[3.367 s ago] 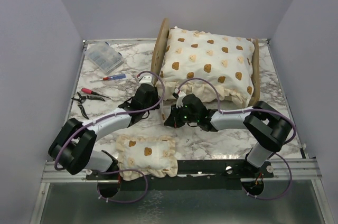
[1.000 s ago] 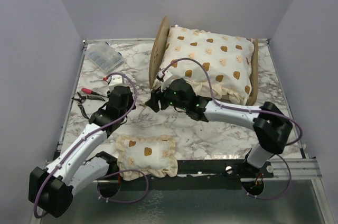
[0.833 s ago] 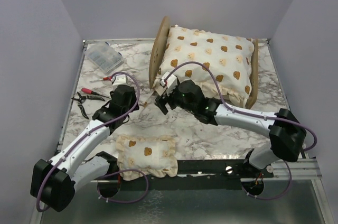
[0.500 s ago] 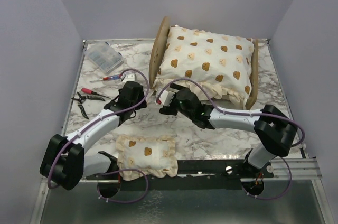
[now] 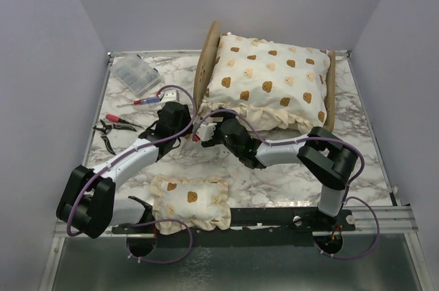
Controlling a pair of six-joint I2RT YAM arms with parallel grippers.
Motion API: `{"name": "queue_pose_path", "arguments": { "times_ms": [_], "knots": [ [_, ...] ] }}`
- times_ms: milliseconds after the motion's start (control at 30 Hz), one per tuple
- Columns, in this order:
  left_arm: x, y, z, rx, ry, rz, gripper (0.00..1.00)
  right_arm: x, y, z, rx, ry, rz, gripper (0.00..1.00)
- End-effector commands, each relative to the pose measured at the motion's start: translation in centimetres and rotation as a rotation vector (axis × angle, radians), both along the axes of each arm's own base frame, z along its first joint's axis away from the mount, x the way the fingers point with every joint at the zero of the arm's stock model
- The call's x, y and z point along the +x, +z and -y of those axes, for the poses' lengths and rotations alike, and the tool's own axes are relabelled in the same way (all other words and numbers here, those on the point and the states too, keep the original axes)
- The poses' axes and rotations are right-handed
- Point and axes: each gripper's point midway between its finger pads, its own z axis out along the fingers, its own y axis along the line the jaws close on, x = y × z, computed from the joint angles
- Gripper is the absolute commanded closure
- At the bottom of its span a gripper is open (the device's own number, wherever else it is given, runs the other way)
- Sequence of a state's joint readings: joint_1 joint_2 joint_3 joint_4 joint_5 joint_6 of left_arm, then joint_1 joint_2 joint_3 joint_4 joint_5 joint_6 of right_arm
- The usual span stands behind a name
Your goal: Set up the pet bed
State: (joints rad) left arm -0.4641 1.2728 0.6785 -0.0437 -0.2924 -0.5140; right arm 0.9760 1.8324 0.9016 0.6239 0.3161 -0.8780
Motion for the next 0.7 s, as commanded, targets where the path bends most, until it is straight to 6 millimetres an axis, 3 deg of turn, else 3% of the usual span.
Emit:
{"name": "queue_pose_path", "arguments": {
  "times_ms": [0, 100, 233, 300, 433, 667],
  "knots": [
    [-0.2, -0.2, 0.7, -0.046, -0.027, 0.000, 0.40, 1.4, 1.7, 0.0, 0.042, -0.075, 0.086, 0.15],
    [-0.5, -0.5, 0.6, -0.046, -0.029, -0.007, 0.40, 1.5, 2.3, 0.6, 0.070, -0.107, 0.082, 0.34],
    [-0.9, -0.9, 0.8, -0.059, -0.034, -0.021, 0.40, 1.3, 2.6, 1.0, 0.112, -0.125, 0.025, 0.76],
    [-1.1, -1.2, 0.8, -0.062, -0.037, -0.028, 0.40, 1.2, 2.9, 1.3, 0.132, -0.133, -0.002, 0.89],
    [-1.5, -1.6, 1.1, -0.077, -0.053, -0.045, 0.40, 0.5, 2.6, 1.4, 0.157, -0.118, -0.101, 0.99],
    [-2.3, -2.9, 1.0, -0.059, -0.059, -0.091, 0.40, -0.3, 2.6, 1.6, 0.230, -0.104, -0.238, 0.99]
  ]
}}
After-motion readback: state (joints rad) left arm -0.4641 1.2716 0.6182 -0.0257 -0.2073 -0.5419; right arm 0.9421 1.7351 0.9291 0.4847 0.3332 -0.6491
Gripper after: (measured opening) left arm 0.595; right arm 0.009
